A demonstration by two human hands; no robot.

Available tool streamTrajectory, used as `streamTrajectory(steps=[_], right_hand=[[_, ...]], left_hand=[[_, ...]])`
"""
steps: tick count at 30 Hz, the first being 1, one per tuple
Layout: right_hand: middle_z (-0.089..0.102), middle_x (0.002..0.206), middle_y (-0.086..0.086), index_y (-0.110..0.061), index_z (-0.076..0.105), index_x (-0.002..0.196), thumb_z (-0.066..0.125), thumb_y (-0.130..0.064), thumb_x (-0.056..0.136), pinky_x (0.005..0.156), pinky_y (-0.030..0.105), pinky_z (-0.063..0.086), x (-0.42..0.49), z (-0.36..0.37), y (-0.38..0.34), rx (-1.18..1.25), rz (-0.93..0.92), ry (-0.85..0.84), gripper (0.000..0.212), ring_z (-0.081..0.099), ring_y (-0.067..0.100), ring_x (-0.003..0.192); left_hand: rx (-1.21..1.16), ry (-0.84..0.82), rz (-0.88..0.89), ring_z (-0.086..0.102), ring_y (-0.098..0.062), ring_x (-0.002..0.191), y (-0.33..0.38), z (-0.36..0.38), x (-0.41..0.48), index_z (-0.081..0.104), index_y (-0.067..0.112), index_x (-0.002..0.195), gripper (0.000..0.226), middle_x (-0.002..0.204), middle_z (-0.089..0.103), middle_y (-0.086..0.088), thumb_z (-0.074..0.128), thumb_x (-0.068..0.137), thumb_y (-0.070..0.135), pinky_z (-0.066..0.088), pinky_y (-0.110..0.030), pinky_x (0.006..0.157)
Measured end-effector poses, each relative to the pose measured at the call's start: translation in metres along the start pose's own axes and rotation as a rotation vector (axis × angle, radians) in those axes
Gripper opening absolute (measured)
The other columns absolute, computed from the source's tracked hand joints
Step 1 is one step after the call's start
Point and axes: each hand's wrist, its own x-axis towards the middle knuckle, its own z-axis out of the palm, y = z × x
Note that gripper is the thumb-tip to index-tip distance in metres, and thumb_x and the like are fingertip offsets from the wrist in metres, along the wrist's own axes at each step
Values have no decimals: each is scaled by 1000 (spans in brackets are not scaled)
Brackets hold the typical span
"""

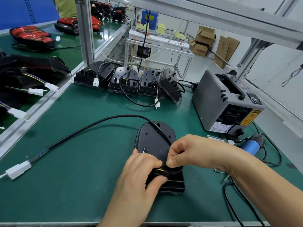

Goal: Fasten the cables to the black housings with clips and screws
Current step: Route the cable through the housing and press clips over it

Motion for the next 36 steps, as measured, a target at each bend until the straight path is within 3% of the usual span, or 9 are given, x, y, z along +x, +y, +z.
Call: streamTrajectory(steps=[7,12,18,22,26,31,36], right_hand=[[58,56,-21,-27,67,72,71,-34,81,48,6,32,-1,-1,-1,19,15,-6,12,48,-9,49],[60,63,-17,-25,68,74,72,-33,80,63,15,38,-1,0,2,51,30,6,11,49,-6,57],[62,67,-16,-28,68,73,72,-34,80,69,19,42,-2,1,4,38,18,7,10,52,-3,63],[63,67,-17,-34,68,69,72,-32,80,66,15,39,-4,1,5,54,-3,-1,12,52,-7,62],[61,64,-19,-34,67,68,72,-33,80,57,8,36,-5,2,3,55,-11,6,13,50,-8,58],[62,66,-17,-29,67,72,71,-31,81,63,12,39,-5,3,2,57,-2,21,10,51,-7,61],[64,70,-18,-30,67,73,70,-30,82,62,7,40,-8,6,3,101,-27,37,10,54,-7,65]], left_hand=[[-19,-4,29,52,-4,101,-2,-1,-1,63,24,92,23,94,59,18,55,79,41,22,-21,111],[-78,15,94,53,-4,107,-5,-3,-1,58,32,89,6,99,58,19,55,84,33,21,-23,113],[-45,21,136,55,-6,101,-6,-3,-1,58,29,83,6,97,58,17,53,86,30,25,-29,115],[-36,27,147,55,-7,96,-7,-3,0,62,25,82,10,95,60,12,54,86,29,29,-35,113],[-43,30,141,54,-7,96,-7,-3,0,60,28,83,8,94,60,12,54,86,30,25,-33,114],[-49,42,144,55,-9,96,-8,-2,0,59,29,83,6,94,59,12,54,86,30,25,-33,114],[-67,61,143,56,-9,97,-8,0,-1,59,29,83,4,95,59,13,56,85,28,26,-33,113]])
